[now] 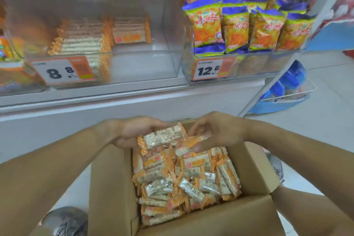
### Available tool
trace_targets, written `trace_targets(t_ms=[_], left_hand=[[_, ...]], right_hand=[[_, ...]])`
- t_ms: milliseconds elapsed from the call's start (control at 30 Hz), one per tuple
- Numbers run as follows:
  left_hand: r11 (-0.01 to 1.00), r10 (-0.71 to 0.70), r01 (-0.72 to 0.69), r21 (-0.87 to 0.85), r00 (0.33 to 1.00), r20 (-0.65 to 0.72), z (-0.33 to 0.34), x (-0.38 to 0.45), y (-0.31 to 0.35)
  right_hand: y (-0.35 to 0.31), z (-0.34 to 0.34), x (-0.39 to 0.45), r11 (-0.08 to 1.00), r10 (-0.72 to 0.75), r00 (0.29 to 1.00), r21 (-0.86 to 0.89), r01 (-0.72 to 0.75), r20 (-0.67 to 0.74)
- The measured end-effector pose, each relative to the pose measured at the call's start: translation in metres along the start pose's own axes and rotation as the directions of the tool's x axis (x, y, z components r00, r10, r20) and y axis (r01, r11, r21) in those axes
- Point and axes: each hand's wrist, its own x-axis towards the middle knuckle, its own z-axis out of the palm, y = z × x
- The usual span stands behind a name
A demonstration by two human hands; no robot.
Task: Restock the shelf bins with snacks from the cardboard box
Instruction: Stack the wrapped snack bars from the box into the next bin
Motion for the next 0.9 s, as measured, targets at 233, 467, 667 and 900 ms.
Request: trace_targets(t_ms=[233,467,667,900], left_hand=[[0.881,0.385,-0.263,0.394,0.883,-0.27,-0.012,-0.063,0.061],[0.584,0.771,-0.364,0.726,0.528,-0.356,-0.014,-0.067,0.071],[0.502,0.783,-0.258,0.825,0.54,-0.308,-0.003,-0.067,0.069],[0.504,0.795,-0.328,0.799,0.538,-0.28,0.005,-0.07,0.067]], right_hand=[[-0.023,-0.041,-0.04,0.962,-0.245,0.867,0.004,0.273,-0.435],[-0.026,-0.054,-0.041,0.907,-0.353,0.702,-0.04,0.42,-0.619],[-0.031,-0.053,-0.027,0.882,-0.349,0.627,-0.018,0.471,-0.696],[-0.03,-0.039,-0.008,0.897,-0.296,0.618,0.01,0.443,-0.729]])
